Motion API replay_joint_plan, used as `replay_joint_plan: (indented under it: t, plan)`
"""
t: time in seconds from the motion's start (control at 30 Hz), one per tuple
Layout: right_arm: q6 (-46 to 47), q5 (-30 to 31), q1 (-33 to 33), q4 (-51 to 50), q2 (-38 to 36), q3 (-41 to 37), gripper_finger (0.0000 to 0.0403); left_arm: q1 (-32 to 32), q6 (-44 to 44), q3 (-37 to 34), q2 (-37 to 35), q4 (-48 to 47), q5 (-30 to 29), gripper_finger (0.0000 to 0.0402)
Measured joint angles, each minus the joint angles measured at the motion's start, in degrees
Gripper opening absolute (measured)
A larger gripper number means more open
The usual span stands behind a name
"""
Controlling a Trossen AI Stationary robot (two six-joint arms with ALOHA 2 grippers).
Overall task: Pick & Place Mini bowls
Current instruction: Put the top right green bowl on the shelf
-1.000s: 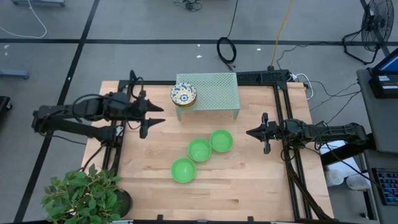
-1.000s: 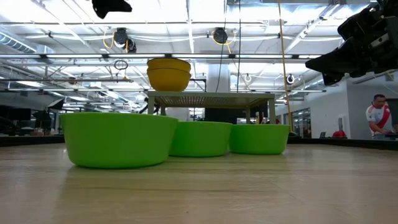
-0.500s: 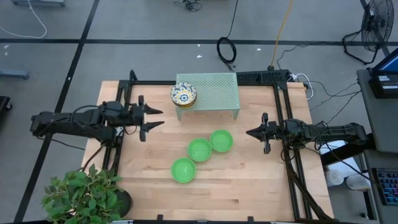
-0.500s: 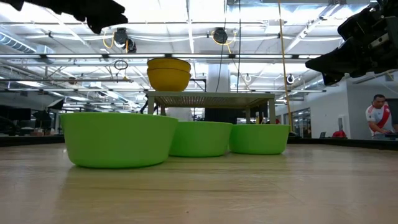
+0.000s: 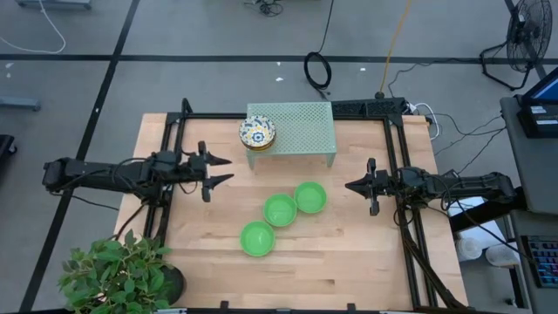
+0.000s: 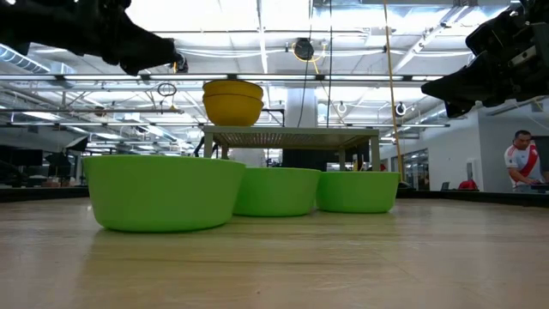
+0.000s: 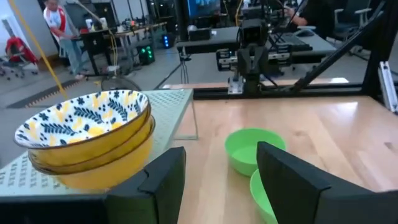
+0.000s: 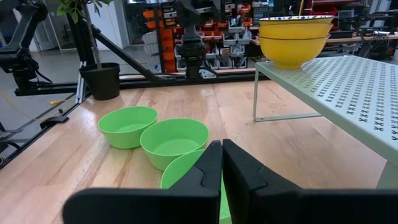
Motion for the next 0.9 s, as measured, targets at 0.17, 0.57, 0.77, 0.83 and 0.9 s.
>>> replay_joint_plan:
  t: [0.17,0.57,0.77,0.83,0.9]
  plan:
    - [0.0,0.0,0.0,0.0,0.0,0.0,0.0,0.0,-4.6,0.0,0.0,-0.7,0.0,0.0202]
    - [0.0,0.0,0.0,0.0,0.0,0.0,0.0,0.0,-7.6,0.0,1.2,-5.2,0.0,0.0202]
    - [0.0,0.0,0.0,0.0,0.0,0.0,0.0,0.0,-4.9,-1.0,7.2,4.9,0.7,0.0202]
    - [0.0,0.0,0.0,0.0,0.0,0.0,0.0,0.0,-3.4,-3.0,9.3,15.1,2.8,0.0202]
    - [0.0,0.0,0.0,0.0,0.0,0.0,0.0,0.0,-0.7,-5.2,10.7,23.9,6.4,0.0202]
